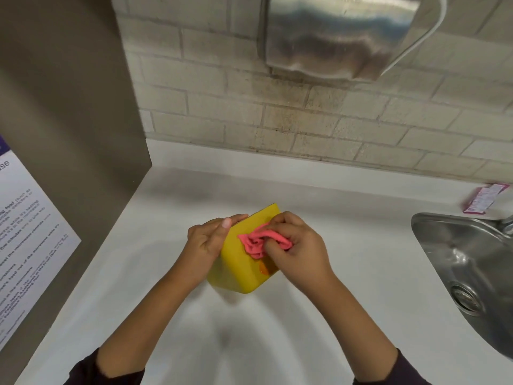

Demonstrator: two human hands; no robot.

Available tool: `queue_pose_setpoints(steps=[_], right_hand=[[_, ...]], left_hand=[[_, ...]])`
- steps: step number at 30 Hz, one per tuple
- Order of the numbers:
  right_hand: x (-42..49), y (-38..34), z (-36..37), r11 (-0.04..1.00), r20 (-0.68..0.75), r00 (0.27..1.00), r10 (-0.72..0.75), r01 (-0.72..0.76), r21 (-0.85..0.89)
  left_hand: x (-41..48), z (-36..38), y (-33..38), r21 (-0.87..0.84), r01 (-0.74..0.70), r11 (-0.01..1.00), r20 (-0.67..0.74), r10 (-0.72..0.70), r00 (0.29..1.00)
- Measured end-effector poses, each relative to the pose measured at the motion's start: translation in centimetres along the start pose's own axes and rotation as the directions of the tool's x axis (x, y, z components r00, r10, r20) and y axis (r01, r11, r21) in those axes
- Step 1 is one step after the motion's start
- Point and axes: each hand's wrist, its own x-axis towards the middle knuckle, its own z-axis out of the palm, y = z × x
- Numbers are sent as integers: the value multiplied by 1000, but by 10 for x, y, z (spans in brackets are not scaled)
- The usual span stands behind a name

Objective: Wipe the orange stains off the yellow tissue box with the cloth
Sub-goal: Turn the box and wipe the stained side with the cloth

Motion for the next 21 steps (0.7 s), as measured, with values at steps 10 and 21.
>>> queue_pose_setpoints(steps=[10,21], right_hand=[[-15,-13,13,989,106,983,-147,147,9],[-4,-6,10,996,-33,998,-61,59,-60]], left_hand=[[3,-2,-1,-104,34,994,-10,-35,999],[1,4,0,-120,52,991,-75,-61,995]])
